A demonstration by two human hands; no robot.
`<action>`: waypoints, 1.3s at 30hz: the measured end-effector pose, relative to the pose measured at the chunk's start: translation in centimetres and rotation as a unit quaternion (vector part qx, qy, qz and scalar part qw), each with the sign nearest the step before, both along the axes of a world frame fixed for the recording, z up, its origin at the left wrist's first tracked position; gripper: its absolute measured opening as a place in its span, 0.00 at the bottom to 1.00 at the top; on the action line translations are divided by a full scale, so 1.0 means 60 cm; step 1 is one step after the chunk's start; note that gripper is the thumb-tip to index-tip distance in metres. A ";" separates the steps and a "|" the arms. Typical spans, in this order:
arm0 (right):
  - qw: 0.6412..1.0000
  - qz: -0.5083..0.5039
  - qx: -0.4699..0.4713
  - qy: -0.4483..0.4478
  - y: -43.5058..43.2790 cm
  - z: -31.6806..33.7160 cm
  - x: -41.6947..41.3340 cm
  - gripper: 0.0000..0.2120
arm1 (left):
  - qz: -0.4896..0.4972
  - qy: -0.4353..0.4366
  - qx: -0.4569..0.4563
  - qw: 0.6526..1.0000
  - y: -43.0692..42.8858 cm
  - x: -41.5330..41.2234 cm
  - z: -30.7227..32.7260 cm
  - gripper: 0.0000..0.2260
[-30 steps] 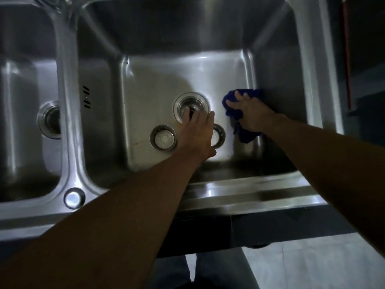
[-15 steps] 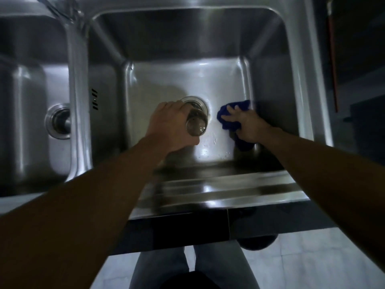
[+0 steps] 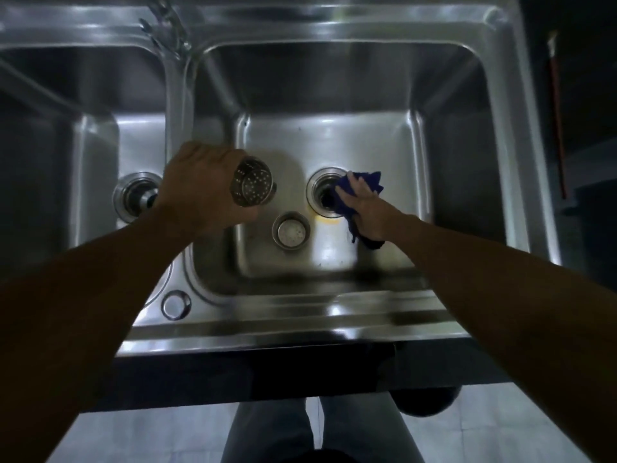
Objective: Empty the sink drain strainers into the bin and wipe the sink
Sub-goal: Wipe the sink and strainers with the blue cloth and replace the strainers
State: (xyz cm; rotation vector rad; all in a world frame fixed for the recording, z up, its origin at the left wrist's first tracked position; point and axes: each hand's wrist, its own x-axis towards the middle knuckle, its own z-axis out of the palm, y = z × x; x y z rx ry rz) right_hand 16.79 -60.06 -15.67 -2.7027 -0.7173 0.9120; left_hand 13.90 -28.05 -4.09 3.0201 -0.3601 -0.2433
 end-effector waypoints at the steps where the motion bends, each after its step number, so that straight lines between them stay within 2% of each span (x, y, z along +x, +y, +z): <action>1: 1.000 0.008 -0.002 0.004 0.003 -0.004 0.000 0.34 | -0.003 -0.006 0.006 1.000 0.009 -0.005 -0.007 0.34; 7: 0.983 0.175 0.006 0.054 -0.030 -0.010 -0.035 0.34 | -0.028 -0.057 0.003 0.998 0.029 -0.024 -0.051 0.32; 10: 0.960 0.272 0.016 0.069 -0.090 0.004 -0.040 0.34 | -0.021 -0.061 -0.004 0.998 0.030 -0.018 -0.054 0.32; 11: 0.947 0.319 0.002 0.043 -0.114 0.007 -0.037 0.32 | -0.020 -0.060 0.000 0.998 0.028 -0.018 -0.053 0.32; 12: 0.950 0.313 0.007 0.009 -0.130 0.012 -0.032 0.29 | -0.020 -0.058 0.003 0.998 0.026 -0.018 -0.053 0.31; 14: 0.990 0.108 0.034 0.085 -0.149 0.019 -0.030 0.18 | -0.016 -0.052 0.003 0.998 0.022 -0.019 -0.049 0.31; 15: 0.994 0.035 0.018 0.101 -0.148 0.019 -0.022 0.17 | -0.014 -0.051 0.002 0.999 0.020 -0.020 -0.048 0.31; 17: 0.985 0.144 -0.076 0.047 -0.145 0.014 -0.016 0.29 | -0.012 -0.050 0.006 0.999 0.018 -0.020 -0.045 0.32; 19: 0.986 0.141 -0.090 0.027 -0.135 0.010 -0.019 0.37 | -0.013 -0.043 0.017 0.999 0.016 -0.020 -0.043 0.33; 21: 0.985 0.153 -0.048 0.058 -0.121 0.010 -0.026 0.35 | -0.010 -0.033 0.029 0.999 0.014 -0.022 -0.040 0.35; 24: 0.974 0.170 -0.014 0.149 -0.080 0.009 -0.054 0.33 | 0.006 -0.020 0.043 0.999 0.009 -0.025 -0.035 0.35; 27: 0.962 0.037 0.026 0.268 -0.053 0.003 -0.060 0.37 | 0.056 -0.009 0.019 0.998 -0.022 -0.022 -0.029 0.34; 29: 0.960 0.028 0.008 0.279 -0.049 -0.001 -0.062 0.38 | 0.064 0.010 0.007 0.998 -0.061 -0.018 -0.026 0.35; 30: 0.963 0.054 0.009 0.263 -0.055 -0.003 -0.063 0.38 | 0.059 0.018 -0.005 0.998 -0.084 -0.015 -0.026 0.35; 32: 0.962 0.109 -0.009 0.248 -0.066 0.005 -0.054 0.33 | 0.057 0.041 -0.035 0.997 -0.125 -0.007 -0.027 0.35; 34: 0.957 0.088 -0.040 0.274 -0.070 0.024 -0.060 0.25 | 0.058 0.052 -0.054 0.996 -0.157 0.004 -0.030 0.35; 35: 0.948 -0.021 -0.051 0.313 -0.083 0.027 -0.057 0.19 | 0.060 0.055 -0.063 0.995 -0.169 0.010 -0.033 0.35; 36: 0.923 -0.164 -0.004 0.348 -0.098 0.027 -0.064 0.14 | 0.065 0.061 -0.074 0.993 -0.179 0.015 -0.035 0.34; 37: 0.946 -0.178 -0.050 0.266 -0.104 0.034 -0.061 0.15 | 0.070 0.071 -0.084 0.991 -0.187 0.019 -0.036 0.34; 38: 0.963 -0.137 -0.102 0.209 -0.110 0.037 -0.051 0.18 | 0.074 0.081 -0.093 0.990 -0.195 0.022 -0.038 0.35; 39: 0.973 -0.104 -0.187 0.093 -0.116 0.032 -0.041 0.21 | 0.078 0.090 -0.100 0.988 -0.202 0.023 -0.040 0.35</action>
